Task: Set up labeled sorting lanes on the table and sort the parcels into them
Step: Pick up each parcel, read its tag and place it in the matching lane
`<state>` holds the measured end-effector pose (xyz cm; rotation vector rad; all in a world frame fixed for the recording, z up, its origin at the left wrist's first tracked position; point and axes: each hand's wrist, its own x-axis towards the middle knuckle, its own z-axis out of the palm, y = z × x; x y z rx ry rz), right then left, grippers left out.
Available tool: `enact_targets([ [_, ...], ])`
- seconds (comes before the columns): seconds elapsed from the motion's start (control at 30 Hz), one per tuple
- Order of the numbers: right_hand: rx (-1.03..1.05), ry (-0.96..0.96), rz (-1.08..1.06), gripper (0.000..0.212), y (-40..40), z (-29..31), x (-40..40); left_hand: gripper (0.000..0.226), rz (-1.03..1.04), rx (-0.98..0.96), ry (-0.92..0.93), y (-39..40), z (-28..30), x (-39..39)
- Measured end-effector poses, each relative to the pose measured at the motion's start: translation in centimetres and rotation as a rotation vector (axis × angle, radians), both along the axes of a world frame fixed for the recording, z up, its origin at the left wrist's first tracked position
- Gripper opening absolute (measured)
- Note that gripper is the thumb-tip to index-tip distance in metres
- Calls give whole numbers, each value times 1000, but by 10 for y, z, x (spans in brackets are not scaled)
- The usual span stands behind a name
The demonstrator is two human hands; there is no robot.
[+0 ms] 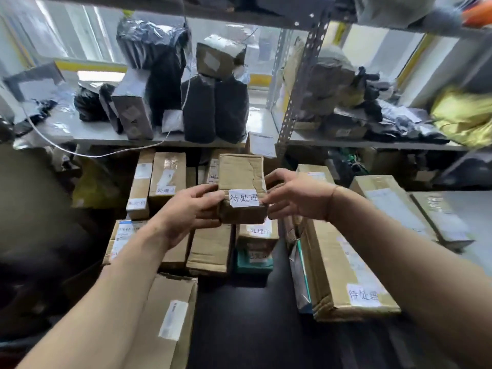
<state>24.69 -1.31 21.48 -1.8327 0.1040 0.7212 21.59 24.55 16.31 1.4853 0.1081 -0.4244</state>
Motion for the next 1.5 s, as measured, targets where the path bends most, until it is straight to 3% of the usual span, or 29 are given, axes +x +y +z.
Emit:
enact_targets([
  [0.13, -29, -54, 32, 28, -62, 25, 8, 44, -43, 7, -14, -64, 12, 23],
  [0.3, -43, -66, -73, 51, -128, 27, 30, 47, -86, 7, 2, -138, 16, 56],
  [0.5, -62, -118, -107, 35, -179, 8, 56, 45, -91, -10, 31, -199, 2, 97],
  [0.6, -187, -137, -103, 31, -192, -2, 66, 34, -87, 12, 52, -219, -8, 105],
  [0.73, -528, -238, 2, 49, -200, -9, 81, 32, -112, 48, 74, -234, -23, 111],
  [0.83, -688, -273, 54, 33, -206, -19, 87, 41, -128, 73, 79, -243, -32, 114],
  [1.03, -878, -335, 108, 22, -212, -26, 88, 25, -176, 124, 92, -256, -37, 116],
  [1.2, -917, -332, 107, 34, -217, -38, 82, 26, -220, 157, 93, -259, -35, 116],
  [1.5, -619, -289, -43, 79, -229, -42, 77, 25, -200, 207, 90, -262, -40, 116],
])
